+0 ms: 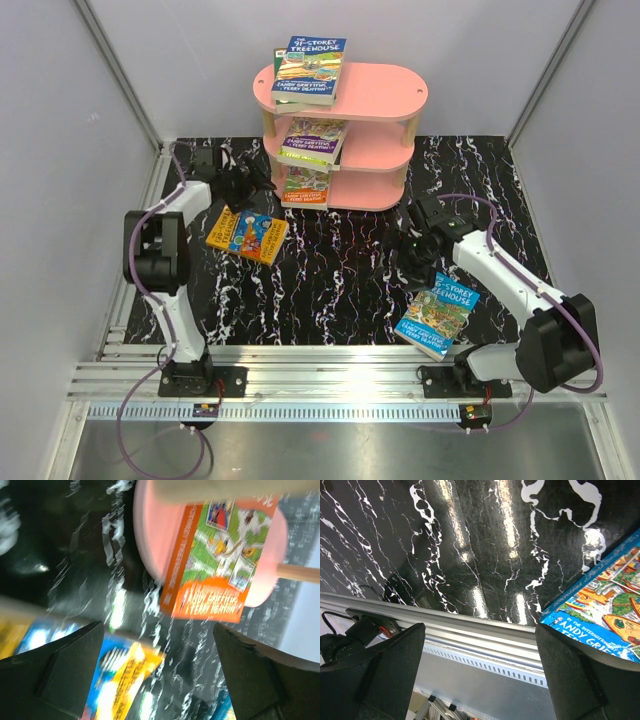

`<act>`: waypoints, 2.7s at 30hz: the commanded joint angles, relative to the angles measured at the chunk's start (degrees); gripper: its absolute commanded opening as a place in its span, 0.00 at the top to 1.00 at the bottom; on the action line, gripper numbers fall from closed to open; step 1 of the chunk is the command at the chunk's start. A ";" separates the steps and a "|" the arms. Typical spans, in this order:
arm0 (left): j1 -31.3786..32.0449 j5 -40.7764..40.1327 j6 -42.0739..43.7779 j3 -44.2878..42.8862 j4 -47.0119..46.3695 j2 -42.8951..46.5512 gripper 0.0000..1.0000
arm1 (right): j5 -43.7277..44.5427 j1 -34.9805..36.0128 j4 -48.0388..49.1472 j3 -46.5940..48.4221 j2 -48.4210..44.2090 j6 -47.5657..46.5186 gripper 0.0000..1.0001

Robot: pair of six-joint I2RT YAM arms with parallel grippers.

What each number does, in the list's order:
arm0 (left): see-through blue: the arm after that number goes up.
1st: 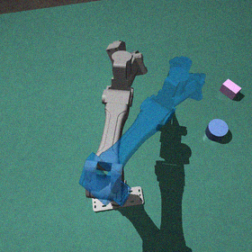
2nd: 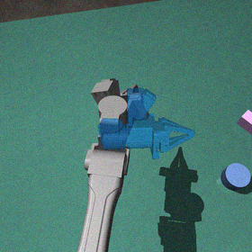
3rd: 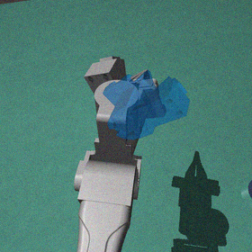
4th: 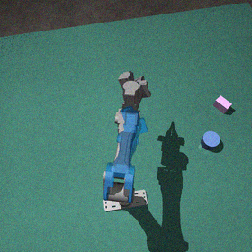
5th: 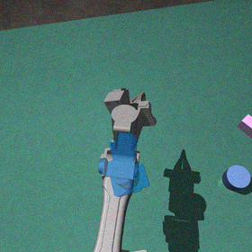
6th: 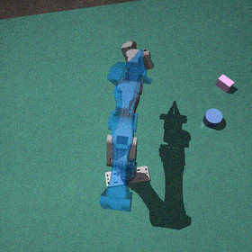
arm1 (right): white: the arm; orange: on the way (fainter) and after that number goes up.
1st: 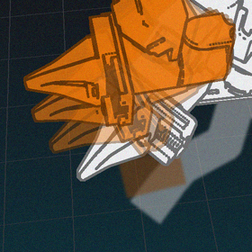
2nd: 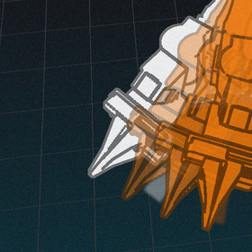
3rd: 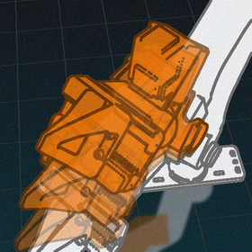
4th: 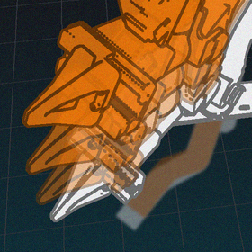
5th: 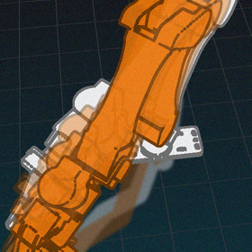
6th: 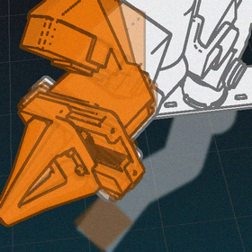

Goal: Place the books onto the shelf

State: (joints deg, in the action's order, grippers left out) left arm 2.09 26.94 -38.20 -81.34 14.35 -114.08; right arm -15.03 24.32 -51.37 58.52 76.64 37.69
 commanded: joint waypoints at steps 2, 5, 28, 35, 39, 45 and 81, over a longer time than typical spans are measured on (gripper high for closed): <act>-0.42 -12.33 2.86 8.63 4.45 16.65 0.01 | -4.13 -0.32 3.82 0.89 1.49 -0.95 0.02; -1.21 -19.71 2.33 14.18 5.51 21.43 0.01 | -5.36 -0.32 5.49 -0.24 1.67 -0.34 0.03; 3.01 -10.95 -7.42 3.27 5.79 -1.23 0.01 | -6.24 -0.32 5.67 -9.21 -9.31 4.23 0.03; 3.27 -10.76 -6.63 14.61 1.30 1.66 0.01 | -7.30 -0.32 5.50 -10.01 -9.41 4.41 0.04; 3.36 -10.24 -7.07 20.77 -4.14 4.92 0.01 | -7.21 -0.32 4.97 -10.00 -9.67 4.23 0.04; 3.19 -8.04 -9.17 19.30 -13.11 7.12 0.01 | -7.56 -0.32 4.71 -11.67 -12.39 5.11 0.04; 9.42 -8.48 -8.30 47.49 -3.55 28.51 0.01 | -9.49 -0.32 13.47 -13.88 -7.05 4.23 0.03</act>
State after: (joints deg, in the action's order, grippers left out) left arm 10.83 20.14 -47.79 -40.62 1.63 -89.25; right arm -22.28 24.25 -44.01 44.95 66.57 42.37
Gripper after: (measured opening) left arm 0.986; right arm 0.971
